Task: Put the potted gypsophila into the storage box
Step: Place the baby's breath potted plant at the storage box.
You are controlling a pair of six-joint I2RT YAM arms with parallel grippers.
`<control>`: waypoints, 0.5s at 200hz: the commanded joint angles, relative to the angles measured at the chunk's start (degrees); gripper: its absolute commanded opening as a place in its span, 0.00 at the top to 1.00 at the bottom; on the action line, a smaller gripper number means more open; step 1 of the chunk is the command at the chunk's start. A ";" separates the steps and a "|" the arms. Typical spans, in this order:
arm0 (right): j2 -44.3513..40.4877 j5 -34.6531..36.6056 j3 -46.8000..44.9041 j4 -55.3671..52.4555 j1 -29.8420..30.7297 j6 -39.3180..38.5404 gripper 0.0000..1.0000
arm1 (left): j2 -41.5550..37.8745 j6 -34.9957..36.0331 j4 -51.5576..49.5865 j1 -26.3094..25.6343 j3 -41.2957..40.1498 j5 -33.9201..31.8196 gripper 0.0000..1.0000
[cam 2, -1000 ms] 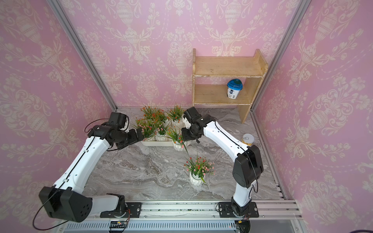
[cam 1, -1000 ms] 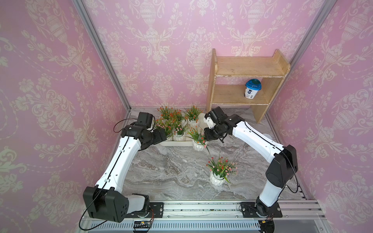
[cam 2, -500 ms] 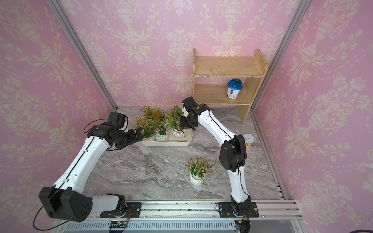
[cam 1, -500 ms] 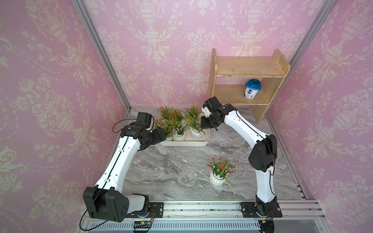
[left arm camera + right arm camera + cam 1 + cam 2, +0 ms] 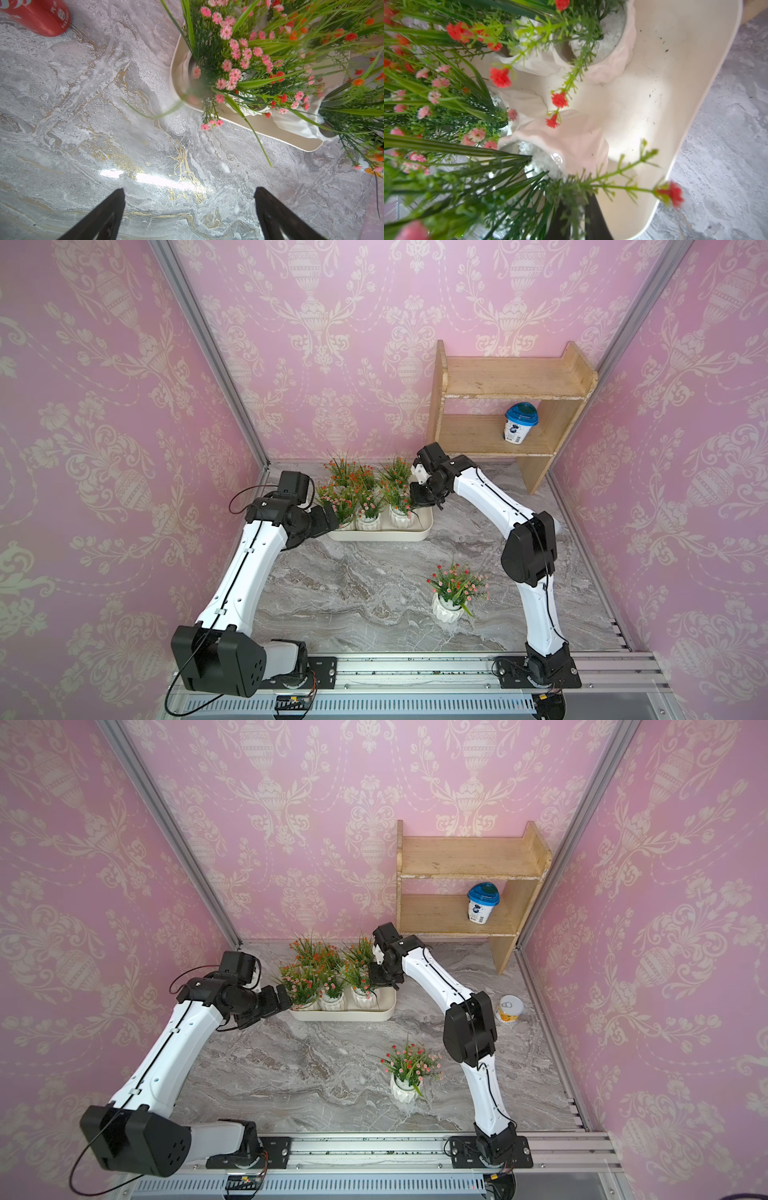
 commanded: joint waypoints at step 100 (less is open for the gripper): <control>1.41 -4.50 -5.15 7.53 2.69 4.07 1.00 | -0.37 0.69 -1.43 0.53 -0.26 1.10 0.01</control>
